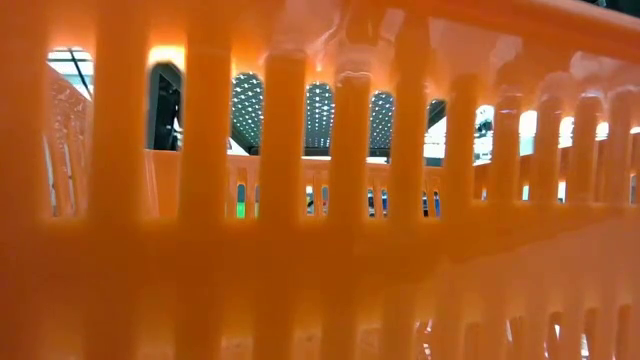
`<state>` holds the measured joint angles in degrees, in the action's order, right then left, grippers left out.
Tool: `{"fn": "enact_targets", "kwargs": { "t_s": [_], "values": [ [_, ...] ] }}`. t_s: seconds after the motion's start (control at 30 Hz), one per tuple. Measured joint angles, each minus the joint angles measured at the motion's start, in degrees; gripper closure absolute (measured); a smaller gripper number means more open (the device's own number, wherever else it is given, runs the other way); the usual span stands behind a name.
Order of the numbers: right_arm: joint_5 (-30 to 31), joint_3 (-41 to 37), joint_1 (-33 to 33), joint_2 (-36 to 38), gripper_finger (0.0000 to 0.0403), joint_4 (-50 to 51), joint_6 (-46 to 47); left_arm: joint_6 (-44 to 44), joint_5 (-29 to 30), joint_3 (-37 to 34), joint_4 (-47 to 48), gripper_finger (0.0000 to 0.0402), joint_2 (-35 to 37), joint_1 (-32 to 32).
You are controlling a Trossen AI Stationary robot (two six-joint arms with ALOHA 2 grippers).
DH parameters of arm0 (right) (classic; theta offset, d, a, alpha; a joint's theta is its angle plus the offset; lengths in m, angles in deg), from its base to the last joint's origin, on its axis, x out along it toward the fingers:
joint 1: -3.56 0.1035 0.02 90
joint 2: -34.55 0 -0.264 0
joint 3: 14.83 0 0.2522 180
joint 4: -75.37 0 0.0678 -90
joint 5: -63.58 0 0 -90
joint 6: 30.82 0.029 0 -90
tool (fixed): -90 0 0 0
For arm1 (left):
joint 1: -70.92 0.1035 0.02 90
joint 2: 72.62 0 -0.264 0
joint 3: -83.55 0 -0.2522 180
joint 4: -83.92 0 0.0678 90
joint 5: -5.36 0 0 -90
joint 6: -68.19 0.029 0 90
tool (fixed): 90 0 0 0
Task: Pick & Place Office Desk Supplies
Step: Put the yellow rubber band into the blue basket
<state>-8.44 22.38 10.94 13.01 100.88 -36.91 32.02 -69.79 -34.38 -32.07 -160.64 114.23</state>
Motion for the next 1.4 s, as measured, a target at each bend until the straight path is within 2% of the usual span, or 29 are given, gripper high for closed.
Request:
{"fn": "enact_targets", "kwargs": {
  "t_s": [0.4,0.8,1.1,1.4],
  "values": [
    [0.02,0.00,-0.02,0.01,0.0225,0.00,-0.06,2.50,-3.40,-0.44,-3.46,0.0213,-5.24,4.70],
    [0.02,0.00,0.00,0.00,0.0225,0.00,-0.06,6.22,-7.64,-3.02,-6.98,0.0213,-1.71,6.45],
    [0.02,0.00,0.00,0.00,0.0225,0.00,-0.06,6.17,-3.64,-5.16,-9.97,0.0213,-1.20,5.16],
    [0.02,0.00,-0.02,0.02,0.0225,0.02,-0.08,8.71,-4.13,-10.37,-15.80,0.0213,4.73,5.13]
  ]
}}
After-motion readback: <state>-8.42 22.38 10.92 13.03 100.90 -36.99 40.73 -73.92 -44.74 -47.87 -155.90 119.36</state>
